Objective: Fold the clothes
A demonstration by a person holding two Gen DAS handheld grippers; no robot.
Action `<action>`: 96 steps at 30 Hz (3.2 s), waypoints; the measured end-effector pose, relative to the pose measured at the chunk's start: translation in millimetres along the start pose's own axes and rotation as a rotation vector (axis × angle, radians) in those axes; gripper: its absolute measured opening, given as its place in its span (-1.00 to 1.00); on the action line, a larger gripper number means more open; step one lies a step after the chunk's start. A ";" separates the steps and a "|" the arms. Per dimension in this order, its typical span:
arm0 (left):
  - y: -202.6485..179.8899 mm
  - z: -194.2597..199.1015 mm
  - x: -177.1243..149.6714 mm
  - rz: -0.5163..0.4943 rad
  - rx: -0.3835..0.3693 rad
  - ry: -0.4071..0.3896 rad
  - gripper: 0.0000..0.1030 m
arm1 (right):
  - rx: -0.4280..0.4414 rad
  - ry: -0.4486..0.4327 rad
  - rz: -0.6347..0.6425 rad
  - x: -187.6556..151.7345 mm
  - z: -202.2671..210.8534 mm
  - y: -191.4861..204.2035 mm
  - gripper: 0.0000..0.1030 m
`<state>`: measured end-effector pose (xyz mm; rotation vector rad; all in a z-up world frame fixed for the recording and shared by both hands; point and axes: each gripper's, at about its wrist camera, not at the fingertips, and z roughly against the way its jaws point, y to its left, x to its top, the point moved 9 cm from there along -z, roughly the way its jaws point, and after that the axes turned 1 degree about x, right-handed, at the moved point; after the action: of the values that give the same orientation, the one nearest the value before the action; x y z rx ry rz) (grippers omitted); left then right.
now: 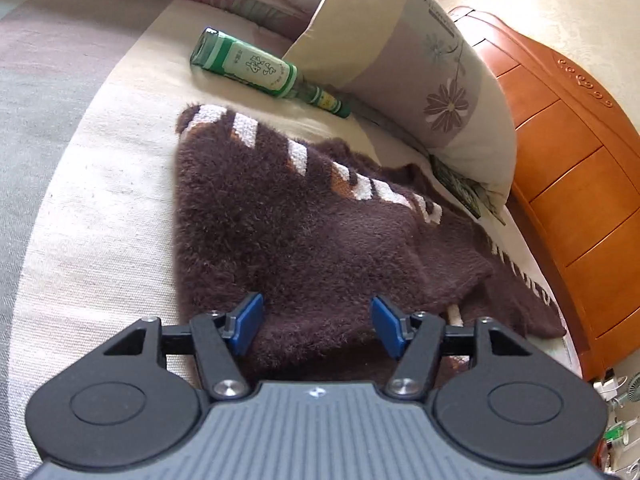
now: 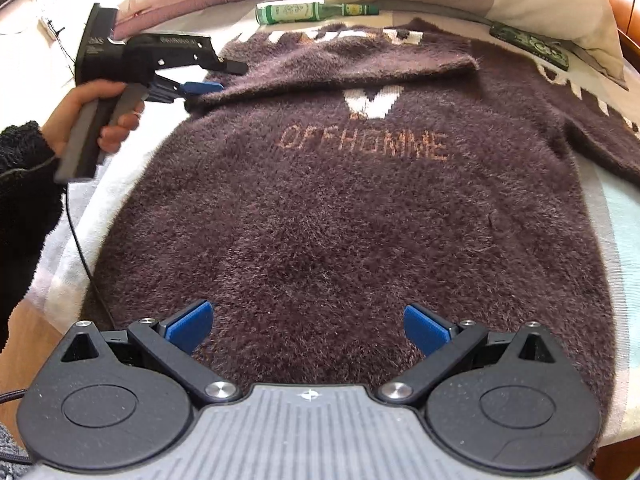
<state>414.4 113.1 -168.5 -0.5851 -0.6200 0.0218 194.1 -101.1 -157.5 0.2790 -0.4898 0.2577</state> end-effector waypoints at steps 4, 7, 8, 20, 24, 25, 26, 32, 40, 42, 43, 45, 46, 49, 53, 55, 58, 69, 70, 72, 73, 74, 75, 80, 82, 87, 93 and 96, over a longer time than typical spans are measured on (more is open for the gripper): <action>-13.0 6.4 27.7 -0.130 0.065 -0.049 0.40 | -0.015 0.013 -0.004 0.8 -6.3 -2.3 1.00; -11.2 -1.3 53.0 -0.203 0.128 -0.104 0.43 | -0.026 0.016 -0.006 4.1 -10.1 -2.9 1.00; -8.8 -7.1 60.1 -0.212 0.134 -0.112 0.43 | -0.030 0.017 -0.002 5.1 -11.4 -2.4 1.00; -29.7 -25.9 69.6 -0.227 0.072 -0.100 0.69 | -0.038 -0.025 0.047 27.6 -14.0 -4.5 1.00; -34.9 -30.6 52.9 -0.241 0.045 -0.069 0.70 | 0.023 -0.104 0.111 72.7 -11.1 -3.8 1.00; -33.3 -33.5 48.5 -0.247 0.059 -0.055 0.70 | 0.036 -0.125 0.129 86.1 -10.9 -3.3 1.00; -31.1 -35.1 48.4 -0.253 0.093 -0.038 0.69 | 0.071 -0.143 0.142 99.8 -13.5 -1.8 1.00; -21.4 -19.5 59.5 -0.224 0.080 -0.045 0.70 | 0.242 -0.164 0.205 168.3 -55.6 10.7 1.00; -24.7 -5.3 66.0 -0.227 0.030 -0.080 0.70 | 0.359 -0.208 0.253 240.7 -125.8 41.1 1.00; -25.9 -13.7 62.7 -0.220 -0.004 -0.059 0.71 | 0.402 -0.190 0.208 248.4 -141.7 43.0 1.00; -26.7 -19.3 60.3 -0.216 -0.029 -0.044 0.71 | 0.399 -0.177 0.185 248.0 -148.6 39.2 1.00; -26.9 -20.0 59.4 -0.215 -0.027 -0.039 0.71 | 0.386 -0.164 0.158 244.1 -156.4 28.7 1.00; -27.1 -20.2 58.9 -0.214 -0.025 -0.037 0.71 | 0.375 -0.166 0.155 240.8 -156.9 22.0 1.00; -27.4 -21.0 57.6 -0.211 -0.020 -0.030 0.70 | 0.326 -0.189 0.142 233.0 -151.0 -2.3 1.00; -27.9 -21.9 55.9 -0.208 -0.014 -0.021 0.70 | 0.139 -0.209 0.065 230.4 -141.0 -58.3 1.00; -28.2 -22.4 55.0 -0.206 -0.010 -0.017 0.70 | 0.113 -0.229 0.011 227.3 -133.1 -78.2 1.00; -38.5 -18.8 52.5 -0.241 -0.028 -0.025 0.71 | 0.132 -0.252 -0.009 233.5 -122.7 -72.8 1.00; -7.3 -53.3 48.6 -0.178 0.030 0.056 0.75 | 0.216 -0.201 0.101 235.5 -153.6 -39.6 1.00; -2.8 -54.7 49.6 -0.149 0.002 0.056 0.75 | 0.191 -0.212 0.076 236.1 -149.4 -48.8 1.00; -2.5 -49.2 52.4 -0.127 -0.018 0.048 0.75 | 0.093 -0.231 0.034 238.0 -140.9 -71.7 1.00; -4.9 -45.3 53.3 -0.141 -0.009 0.037 0.75 | 0.049 -0.239 0.024 237.1 -137.0 -80.3 1.00; -7.5 -41.4 54.2 -0.155 0.001 0.026 0.75 | 0.037 -0.241 0.025 236.9 -134.0 -82.2 1.00; -10.6 -37.6 54.8 -0.169 0.006 0.015 0.75 | 0.025 -0.243 0.027 236.7 -131.1 -83.7 1.00; -22.5 -20.9 58.7 -0.215 0.009 -0.036 0.76 | 0.000 -0.271 0.153 245.9 -130.9 -53.0 1.00; -20.7 -19.1 61.5 -0.214 0.020 -0.044 0.76 | -0.019 -0.284 0.229 254.7 -135.7 -33.0 1.00; -11.5 -24.8 63.7 -0.194 0.046 -0.031 0.76 | -0.165 -0.287 0.293 275.0 -160.9 -31.9 1.00; -2.6 -21.1 68.3 -0.165 0.046 -0.051 0.76 | -0.159 -0.258 0.028 274.2 -163.1 -89.5 1.00; 3.6 -14.7 72.8 -0.145 0.048 -0.071 0.76 | -0.170 -0.295 -0.010 270.6 -141.1 -80.1 1.00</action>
<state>482.8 122.5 -140.6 -0.4933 -0.7279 -0.0782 509.1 -82.6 -159.2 0.1537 -0.7969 0.1646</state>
